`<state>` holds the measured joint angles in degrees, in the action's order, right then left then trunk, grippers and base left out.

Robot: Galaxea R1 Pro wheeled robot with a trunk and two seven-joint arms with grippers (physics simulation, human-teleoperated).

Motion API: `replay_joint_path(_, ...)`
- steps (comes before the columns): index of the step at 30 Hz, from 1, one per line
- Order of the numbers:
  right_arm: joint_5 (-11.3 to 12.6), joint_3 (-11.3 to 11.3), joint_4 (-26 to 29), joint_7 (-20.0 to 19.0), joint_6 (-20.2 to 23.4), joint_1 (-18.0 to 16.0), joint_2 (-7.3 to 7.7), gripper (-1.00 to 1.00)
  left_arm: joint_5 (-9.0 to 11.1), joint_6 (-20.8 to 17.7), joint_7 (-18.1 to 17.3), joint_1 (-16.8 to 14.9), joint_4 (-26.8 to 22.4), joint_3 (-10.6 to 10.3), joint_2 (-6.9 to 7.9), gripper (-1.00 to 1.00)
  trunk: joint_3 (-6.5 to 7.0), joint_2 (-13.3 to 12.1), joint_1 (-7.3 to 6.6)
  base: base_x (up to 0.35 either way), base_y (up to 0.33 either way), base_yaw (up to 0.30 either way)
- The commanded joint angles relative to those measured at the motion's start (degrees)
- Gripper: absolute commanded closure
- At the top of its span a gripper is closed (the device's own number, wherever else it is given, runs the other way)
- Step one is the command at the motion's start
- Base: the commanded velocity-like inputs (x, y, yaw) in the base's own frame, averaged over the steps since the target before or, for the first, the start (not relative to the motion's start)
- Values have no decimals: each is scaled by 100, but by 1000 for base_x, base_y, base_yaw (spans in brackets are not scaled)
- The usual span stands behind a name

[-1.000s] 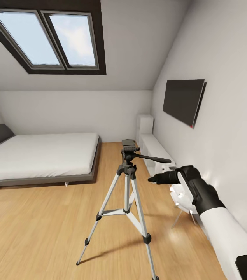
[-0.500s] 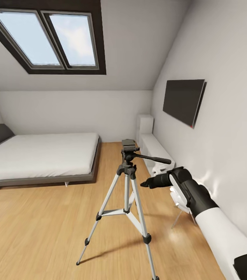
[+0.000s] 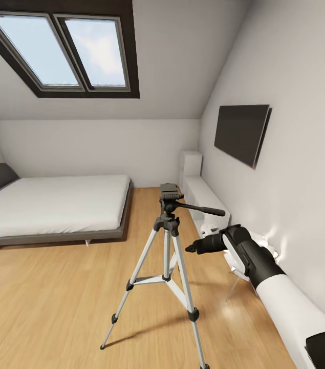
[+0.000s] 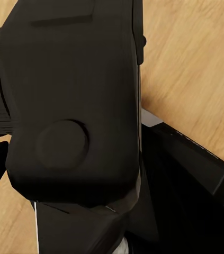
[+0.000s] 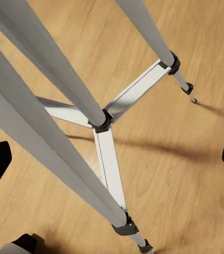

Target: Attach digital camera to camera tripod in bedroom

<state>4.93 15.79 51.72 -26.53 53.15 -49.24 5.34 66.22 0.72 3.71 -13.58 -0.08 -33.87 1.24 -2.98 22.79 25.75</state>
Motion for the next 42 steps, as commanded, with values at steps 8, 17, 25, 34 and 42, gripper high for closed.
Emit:
replay_joint_path(8,-6,14,-80,-663,-149,-7,40,-100,34,9,16,-4,-1,-49,-1,100,-13,13,4,0,0,0)
replay_joint_path(17,-41,49,-247,-750,-279,-7,27,-100,34,7,16,-4,-1,-49,-1,100,-13,13,4,0,0,0)
replay_joint_path(25,-48,55,-283,-742,-540,-7,20,-100,38,8,16,-4,-1,-49,-1,100,-13,13,4,0,0,0)
replay_joint_path(34,-30,58,-653,-771,-1242,-7,9,-100,39,7,16,-4,-1,-49,-1,100,-13,13,4,0,0,0)
replay_joint_path(42,-25,62,-1271,-883,-2365,-7,-48,-100,40,9,16,-4,-1,-49,6,100,-13,13,4,0,0,0)
